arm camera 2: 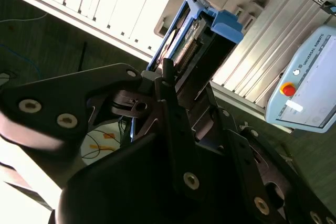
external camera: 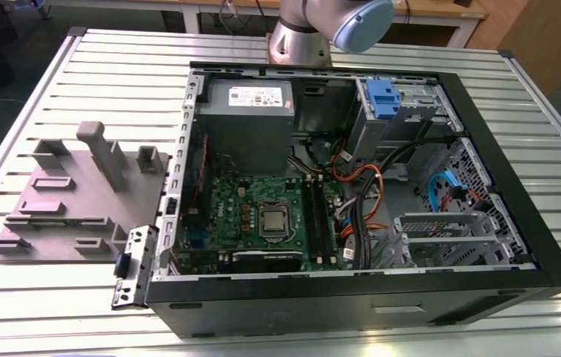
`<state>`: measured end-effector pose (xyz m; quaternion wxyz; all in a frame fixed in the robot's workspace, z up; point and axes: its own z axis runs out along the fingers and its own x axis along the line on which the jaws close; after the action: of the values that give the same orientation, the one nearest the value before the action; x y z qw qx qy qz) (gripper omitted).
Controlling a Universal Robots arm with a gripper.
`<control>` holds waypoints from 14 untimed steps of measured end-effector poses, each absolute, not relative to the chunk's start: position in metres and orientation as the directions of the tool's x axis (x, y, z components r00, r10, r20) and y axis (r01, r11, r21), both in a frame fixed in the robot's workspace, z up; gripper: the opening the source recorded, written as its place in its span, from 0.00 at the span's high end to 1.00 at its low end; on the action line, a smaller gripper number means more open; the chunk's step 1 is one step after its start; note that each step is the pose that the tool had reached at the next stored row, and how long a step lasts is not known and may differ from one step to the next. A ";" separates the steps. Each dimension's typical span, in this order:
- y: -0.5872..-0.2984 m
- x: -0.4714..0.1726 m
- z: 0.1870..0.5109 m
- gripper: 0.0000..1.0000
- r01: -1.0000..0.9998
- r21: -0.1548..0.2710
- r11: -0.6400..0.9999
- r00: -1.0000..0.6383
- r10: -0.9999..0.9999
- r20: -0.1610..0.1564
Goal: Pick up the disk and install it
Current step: 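Pick up the disk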
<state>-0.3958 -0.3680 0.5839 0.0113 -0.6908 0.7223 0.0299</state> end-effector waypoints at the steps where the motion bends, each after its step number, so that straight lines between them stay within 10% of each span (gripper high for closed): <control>1: -0.368 -0.395 0.584 0.65 -0.999 0.028 0.044 -0.045 -0.997 -0.058; 14: -0.368 -0.366 0.584 0.65 -0.999 0.028 0.044 -0.045 -0.997 -0.058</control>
<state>-0.3658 -0.3681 0.5837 0.0113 -0.6908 0.7223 0.0299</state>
